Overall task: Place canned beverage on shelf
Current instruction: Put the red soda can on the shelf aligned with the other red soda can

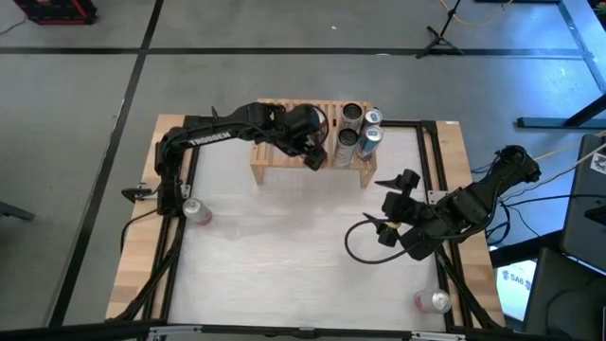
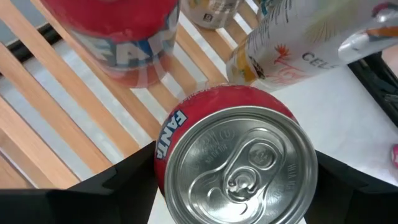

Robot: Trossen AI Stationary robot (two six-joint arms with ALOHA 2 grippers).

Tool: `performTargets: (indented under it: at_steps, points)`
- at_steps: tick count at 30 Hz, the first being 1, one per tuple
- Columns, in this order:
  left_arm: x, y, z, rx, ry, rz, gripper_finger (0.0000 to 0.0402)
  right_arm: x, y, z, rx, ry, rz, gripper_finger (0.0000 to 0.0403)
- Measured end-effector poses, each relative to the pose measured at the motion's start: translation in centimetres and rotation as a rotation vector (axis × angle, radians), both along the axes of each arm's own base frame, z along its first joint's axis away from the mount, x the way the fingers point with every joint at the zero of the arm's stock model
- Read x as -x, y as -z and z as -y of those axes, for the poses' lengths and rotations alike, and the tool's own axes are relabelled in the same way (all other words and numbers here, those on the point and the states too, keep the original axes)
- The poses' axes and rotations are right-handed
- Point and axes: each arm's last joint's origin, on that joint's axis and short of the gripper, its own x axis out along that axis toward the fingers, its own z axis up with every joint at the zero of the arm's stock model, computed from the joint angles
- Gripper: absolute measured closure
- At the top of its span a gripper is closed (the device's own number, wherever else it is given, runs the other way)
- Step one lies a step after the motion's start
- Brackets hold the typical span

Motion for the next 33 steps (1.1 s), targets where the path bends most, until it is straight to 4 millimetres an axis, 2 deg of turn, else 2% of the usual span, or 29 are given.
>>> performTargets:
  at_steps: [8, 33]
  points:
    - [0.6, 0.1, -0.1, -0.041, -0.024, -0.063, 0.0106, 0.0, 0.0, 0.0, 0.009, 0.007, 0.007, 0.0013]
    - [0.3, 0.3, -1.0, -0.07, -0.029, -0.045, 0.0106, 0.0, 0.0, 0.0, -0.019, 0.029, 0.023, 0.0013]
